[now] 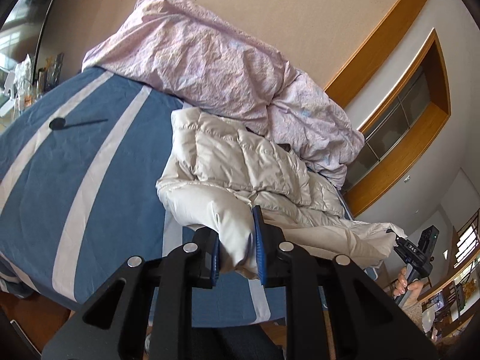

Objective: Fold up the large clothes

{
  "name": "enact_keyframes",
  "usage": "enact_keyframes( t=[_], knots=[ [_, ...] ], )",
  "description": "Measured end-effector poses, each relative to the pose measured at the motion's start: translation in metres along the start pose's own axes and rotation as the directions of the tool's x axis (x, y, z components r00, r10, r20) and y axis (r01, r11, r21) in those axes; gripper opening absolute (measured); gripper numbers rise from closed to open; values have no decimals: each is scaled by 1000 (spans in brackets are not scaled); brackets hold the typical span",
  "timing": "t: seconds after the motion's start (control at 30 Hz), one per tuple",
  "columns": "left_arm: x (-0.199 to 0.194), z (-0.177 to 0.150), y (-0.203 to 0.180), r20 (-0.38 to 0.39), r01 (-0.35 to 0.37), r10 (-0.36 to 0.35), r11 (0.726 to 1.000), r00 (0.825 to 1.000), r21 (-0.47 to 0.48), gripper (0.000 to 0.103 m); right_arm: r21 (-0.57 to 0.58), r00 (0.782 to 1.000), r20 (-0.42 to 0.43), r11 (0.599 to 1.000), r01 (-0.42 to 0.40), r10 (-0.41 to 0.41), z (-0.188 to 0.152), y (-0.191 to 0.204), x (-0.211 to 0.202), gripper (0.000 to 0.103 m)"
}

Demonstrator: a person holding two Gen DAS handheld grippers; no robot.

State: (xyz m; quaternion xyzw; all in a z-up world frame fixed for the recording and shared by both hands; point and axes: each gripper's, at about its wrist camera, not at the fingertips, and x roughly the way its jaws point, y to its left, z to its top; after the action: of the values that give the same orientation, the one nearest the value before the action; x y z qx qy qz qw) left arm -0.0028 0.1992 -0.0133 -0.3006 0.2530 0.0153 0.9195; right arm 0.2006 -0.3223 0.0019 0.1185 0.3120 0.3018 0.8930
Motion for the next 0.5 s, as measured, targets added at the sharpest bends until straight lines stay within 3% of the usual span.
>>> enact_keyframes(
  t=[0.27,0.4,0.5],
  knots=[
    [17,61,-18,132,-48,44,998,990,27,18,-97,973,206,987,127,-105,54,38,10,18],
    [40,97,-29,191,-111,97,991,977,68,18,-159,937,301,960,231,-176,87,56,35,18],
    [62,121,-35,224,-163,138,982,965,94,18,-222,891,373,908,356,-258,109,71,66,18]
  ],
)
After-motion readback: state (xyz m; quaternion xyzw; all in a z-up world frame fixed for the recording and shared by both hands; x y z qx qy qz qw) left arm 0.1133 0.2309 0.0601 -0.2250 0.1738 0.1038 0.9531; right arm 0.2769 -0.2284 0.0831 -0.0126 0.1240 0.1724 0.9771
